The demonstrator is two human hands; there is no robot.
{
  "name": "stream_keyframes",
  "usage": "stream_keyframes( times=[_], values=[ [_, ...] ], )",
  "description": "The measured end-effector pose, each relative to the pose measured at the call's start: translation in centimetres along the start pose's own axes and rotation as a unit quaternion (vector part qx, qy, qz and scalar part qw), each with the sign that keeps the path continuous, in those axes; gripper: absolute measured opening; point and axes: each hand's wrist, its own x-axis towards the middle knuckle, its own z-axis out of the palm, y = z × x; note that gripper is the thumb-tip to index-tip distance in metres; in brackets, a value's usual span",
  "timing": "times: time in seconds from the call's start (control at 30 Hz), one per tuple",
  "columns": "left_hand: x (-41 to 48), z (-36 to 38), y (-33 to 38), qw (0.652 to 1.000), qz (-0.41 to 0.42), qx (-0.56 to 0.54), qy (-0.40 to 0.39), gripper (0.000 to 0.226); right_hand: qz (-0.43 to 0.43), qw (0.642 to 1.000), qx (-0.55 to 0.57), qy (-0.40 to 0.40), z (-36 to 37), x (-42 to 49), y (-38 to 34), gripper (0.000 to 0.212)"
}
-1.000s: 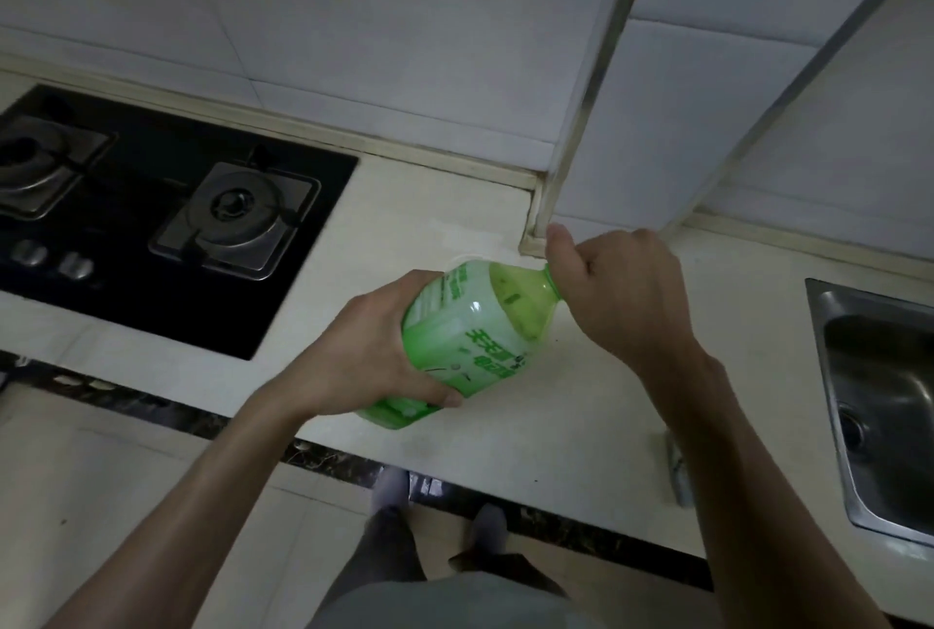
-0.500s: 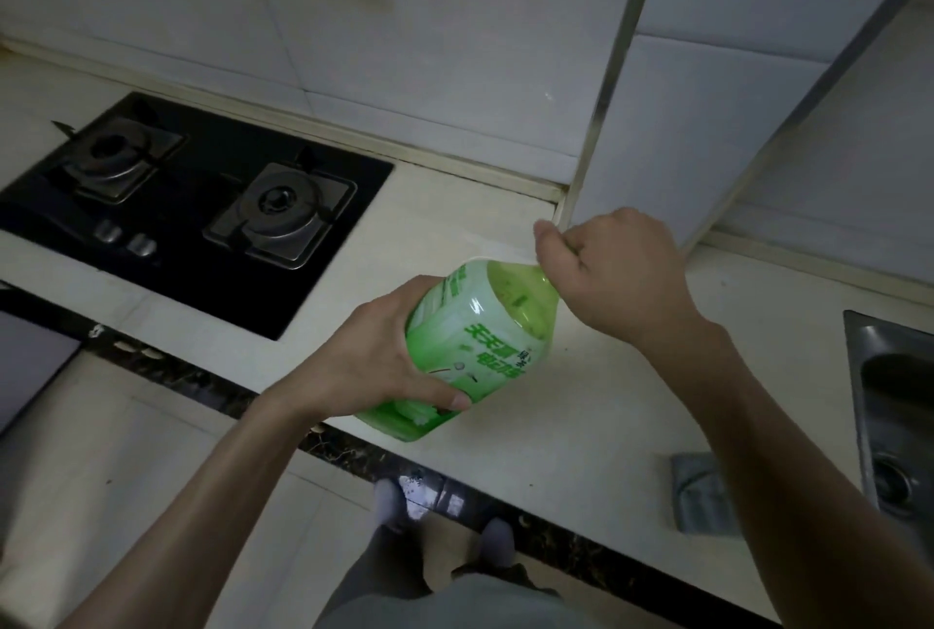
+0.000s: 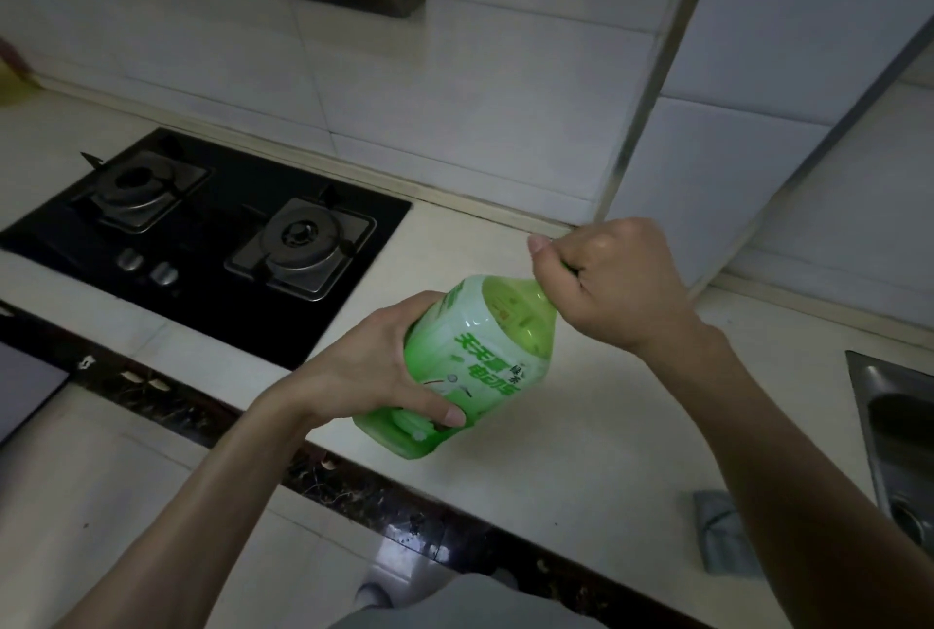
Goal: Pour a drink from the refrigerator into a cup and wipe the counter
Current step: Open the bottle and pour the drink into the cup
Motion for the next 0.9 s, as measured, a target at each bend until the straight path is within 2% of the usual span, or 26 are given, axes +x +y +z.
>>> stream_keyframes(
  times=[0.07,0.17,0.23,0.33,0.47,0.57,0.63,0.7,0.8,0.9],
  values=[
    [0.1,-0.3,-0.5,0.999,0.008,0.028,0.034,0.083,0.105,0.992,-0.053,-0.054,0.3,0.8,-1.2,0.059],
    [0.4,-0.4,-1.3,0.995,0.019,0.073,0.072,0.09,0.224,0.961,-0.055,-0.153,0.5,1.4,-1.7,0.059],
    [0.6,-1.0,-1.7,0.994,0.021,0.081,0.066,0.091,0.213,0.962,-0.039,-0.165,0.5,1.3,-2.1,0.066],
    [0.8,-2.6,-1.9,0.997,0.024,0.069,0.014,0.088,0.111,0.981,-0.049,-0.151,0.7,1.2,-2.2,0.075],
    [0.9,-4.2,-1.6,0.998,0.031,0.034,-0.042,0.084,-0.032,0.997,-0.035,-0.062,0.8,1.5,-2.5,0.064],
    [0.9,-4.9,-1.5,0.997,0.041,0.023,-0.065,0.084,-0.08,0.996,-0.04,0.021,1.0,1.4,-2.6,0.055],
    [1.0,-4.7,-1.6,0.997,0.044,0.021,-0.057,0.084,-0.047,0.996,-0.047,0.054,1.3,1.5,-2.6,0.052],
    [1.3,-4.1,-1.8,0.998,0.052,0.028,-0.022,0.085,0.021,0.997,-0.051,0.052,1.6,1.6,-2.6,0.053],
    [1.6,-2.6,-2.5,0.994,0.072,0.059,0.062,0.09,0.115,0.99,-0.082,-0.011,2.1,2.1,-3.0,0.052],
    [1.7,-1.3,-3.2,0.987,0.086,0.06,0.121,0.092,0.16,0.98,-0.11,-0.055,2.5,2.7,-3.4,0.051]
  ],
)
